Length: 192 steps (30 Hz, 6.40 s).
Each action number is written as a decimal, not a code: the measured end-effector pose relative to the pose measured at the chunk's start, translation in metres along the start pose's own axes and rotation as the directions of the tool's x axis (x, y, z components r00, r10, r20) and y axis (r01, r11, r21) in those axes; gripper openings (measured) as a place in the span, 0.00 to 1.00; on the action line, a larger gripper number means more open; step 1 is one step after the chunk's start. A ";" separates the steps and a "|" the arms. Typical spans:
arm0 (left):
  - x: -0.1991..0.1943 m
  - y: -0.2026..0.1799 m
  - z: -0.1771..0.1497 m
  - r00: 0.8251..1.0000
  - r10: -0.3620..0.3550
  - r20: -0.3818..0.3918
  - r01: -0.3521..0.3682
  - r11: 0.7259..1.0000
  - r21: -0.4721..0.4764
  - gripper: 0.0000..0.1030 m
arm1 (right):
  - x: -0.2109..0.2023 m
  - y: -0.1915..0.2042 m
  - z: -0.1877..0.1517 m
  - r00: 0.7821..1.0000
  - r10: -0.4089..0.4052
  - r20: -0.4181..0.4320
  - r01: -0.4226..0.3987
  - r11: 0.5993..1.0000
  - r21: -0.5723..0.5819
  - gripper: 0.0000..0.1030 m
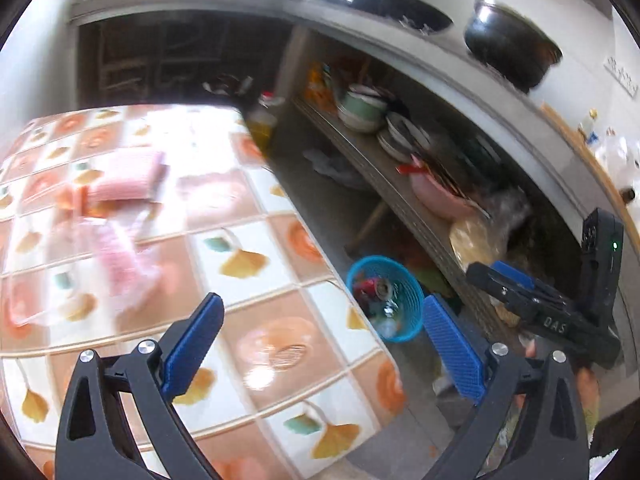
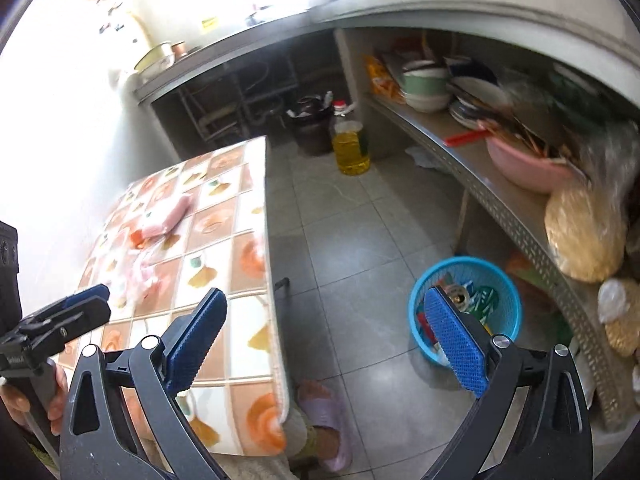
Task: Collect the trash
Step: 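Move both open tools back over the table toward the container and bag, then grasp the clear container rim with the left tool while the right tool grasps the zip bag, then lift the container and zip bag and carry them over the blue wastebasket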
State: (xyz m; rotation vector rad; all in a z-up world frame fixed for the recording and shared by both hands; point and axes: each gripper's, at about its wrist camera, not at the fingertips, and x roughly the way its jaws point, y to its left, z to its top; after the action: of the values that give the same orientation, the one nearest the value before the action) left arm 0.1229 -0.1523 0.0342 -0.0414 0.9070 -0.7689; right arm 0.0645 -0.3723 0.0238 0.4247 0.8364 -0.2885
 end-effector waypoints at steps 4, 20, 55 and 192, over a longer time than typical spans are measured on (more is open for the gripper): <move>-0.020 0.025 -0.006 0.998 0.040 0.053 -0.038 0.999 -0.029 0.94 | -0.003 0.030 0.000 1.000 -0.004 0.008 0.005 0.999 -0.049 0.92; -0.087 0.098 -0.032 0.977 0.132 0.169 -0.106 0.982 -0.153 0.94 | -0.014 0.125 -0.004 0.984 -0.129 0.120 0.158 0.949 -0.272 0.92; -0.090 0.198 -0.053 0.972 0.168 0.167 -0.116 0.952 -0.283 0.94 | 0.074 0.168 0.010 0.939 0.298 -0.175 -0.323 0.936 -0.142 0.92; -0.103 0.178 -0.084 0.927 0.363 0.096 -0.346 0.926 -0.152 0.03 | 0.060 0.159 -0.048 0.920 0.199 -0.338 -0.276 0.940 -0.199 0.22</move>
State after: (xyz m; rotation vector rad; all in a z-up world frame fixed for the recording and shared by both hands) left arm 0.1280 0.0660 -0.0087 -0.0391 0.8178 -0.3623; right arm 0.1367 -0.2150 -0.0108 0.3414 1.1058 0.1157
